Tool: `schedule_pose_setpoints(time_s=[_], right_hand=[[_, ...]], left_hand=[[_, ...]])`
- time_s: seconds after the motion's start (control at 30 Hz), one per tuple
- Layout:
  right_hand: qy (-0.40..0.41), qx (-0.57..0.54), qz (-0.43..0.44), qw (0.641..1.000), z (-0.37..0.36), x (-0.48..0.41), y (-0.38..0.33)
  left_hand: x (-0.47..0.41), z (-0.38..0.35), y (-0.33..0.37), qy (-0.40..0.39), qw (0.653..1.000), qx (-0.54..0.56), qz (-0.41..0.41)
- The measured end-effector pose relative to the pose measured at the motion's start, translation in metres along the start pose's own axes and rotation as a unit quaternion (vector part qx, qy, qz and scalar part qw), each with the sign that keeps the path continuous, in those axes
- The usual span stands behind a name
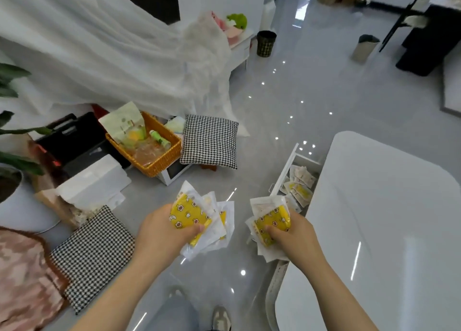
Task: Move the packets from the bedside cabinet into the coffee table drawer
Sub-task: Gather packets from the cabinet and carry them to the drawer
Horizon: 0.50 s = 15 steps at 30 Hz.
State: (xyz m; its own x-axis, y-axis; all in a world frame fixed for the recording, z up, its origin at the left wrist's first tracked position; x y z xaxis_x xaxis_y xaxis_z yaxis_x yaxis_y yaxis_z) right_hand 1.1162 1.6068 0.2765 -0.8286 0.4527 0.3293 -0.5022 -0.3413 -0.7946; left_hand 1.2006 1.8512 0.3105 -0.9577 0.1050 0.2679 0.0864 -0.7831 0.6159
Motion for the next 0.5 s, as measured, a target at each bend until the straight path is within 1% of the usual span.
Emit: schedule_pose_setpoints(time_s=[0.17, 0.4, 0.5], right_hand=[[0.036, -0.023, -0.043, 0.998, -0.01, -0.037, 0.001], [0.114, -0.065, -0.112, 0.985, -0.031, -0.087, -0.029], [0.146, -0.069, -0.138, 0.977, -0.042, -0.1, -0.042]], left_hand=[[-0.072, -0.006, 0.012, -0.047, 0.999, -0.012, -0.019], [-0.176, 0.006, 0.042, -0.113, 0.987, -0.027, -0.11], [-0.211, 0.013, 0.054, -0.151, 0.979, -0.028, -0.133]])
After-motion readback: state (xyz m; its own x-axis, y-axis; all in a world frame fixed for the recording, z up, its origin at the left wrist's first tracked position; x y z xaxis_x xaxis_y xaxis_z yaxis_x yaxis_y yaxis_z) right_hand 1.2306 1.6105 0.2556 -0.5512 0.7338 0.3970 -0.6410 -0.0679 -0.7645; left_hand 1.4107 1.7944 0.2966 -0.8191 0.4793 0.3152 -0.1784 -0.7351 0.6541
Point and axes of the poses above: each hand's wrist, its own x-axis away from the middle knuckle, its own z-axis out of the back of the hand, y = z × x, the point moved 3 cm from there along -x, towards the middle knuckle, and after that the axes turned 6 degrees about -x, right-handed, at the moved point
